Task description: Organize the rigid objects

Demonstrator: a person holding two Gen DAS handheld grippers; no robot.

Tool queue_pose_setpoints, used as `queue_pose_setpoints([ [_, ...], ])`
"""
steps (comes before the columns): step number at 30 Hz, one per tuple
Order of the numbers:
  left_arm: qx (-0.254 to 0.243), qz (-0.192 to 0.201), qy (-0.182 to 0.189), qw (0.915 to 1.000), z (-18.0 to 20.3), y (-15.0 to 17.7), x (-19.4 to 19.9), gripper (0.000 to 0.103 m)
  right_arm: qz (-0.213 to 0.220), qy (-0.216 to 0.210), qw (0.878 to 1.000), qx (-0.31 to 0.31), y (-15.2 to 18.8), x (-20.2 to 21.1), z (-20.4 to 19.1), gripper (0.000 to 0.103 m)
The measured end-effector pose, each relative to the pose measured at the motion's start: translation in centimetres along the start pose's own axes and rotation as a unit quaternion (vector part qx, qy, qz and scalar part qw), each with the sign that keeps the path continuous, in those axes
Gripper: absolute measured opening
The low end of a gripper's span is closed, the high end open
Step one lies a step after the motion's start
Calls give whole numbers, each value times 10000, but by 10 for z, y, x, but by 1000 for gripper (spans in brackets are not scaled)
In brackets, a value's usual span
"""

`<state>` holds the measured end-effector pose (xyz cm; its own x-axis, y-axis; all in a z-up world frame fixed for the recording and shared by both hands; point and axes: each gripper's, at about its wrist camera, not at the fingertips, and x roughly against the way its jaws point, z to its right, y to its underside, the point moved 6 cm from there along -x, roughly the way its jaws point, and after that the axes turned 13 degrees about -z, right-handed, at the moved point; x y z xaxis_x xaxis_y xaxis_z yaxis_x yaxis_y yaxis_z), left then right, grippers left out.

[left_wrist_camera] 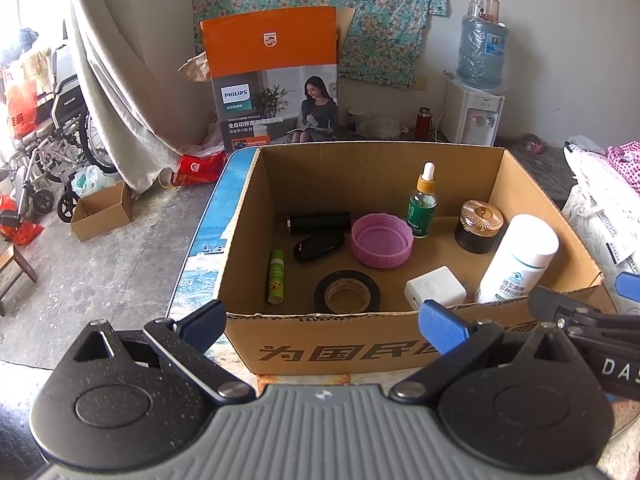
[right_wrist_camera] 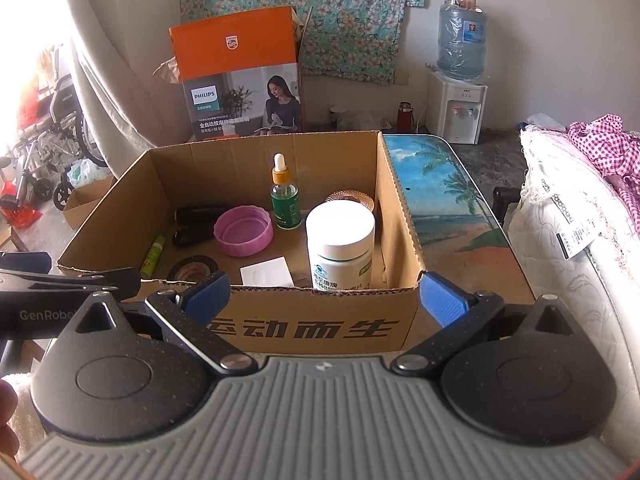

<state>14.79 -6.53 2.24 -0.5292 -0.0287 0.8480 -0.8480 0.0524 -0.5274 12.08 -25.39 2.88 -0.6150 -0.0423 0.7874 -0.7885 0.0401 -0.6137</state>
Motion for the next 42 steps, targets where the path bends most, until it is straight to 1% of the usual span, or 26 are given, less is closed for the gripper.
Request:
queue_pose_setpoints([
  [42,-26,38,-60,10000,-4,-3,5,103,9,24,10000,14,-4,1,-1,102],
])
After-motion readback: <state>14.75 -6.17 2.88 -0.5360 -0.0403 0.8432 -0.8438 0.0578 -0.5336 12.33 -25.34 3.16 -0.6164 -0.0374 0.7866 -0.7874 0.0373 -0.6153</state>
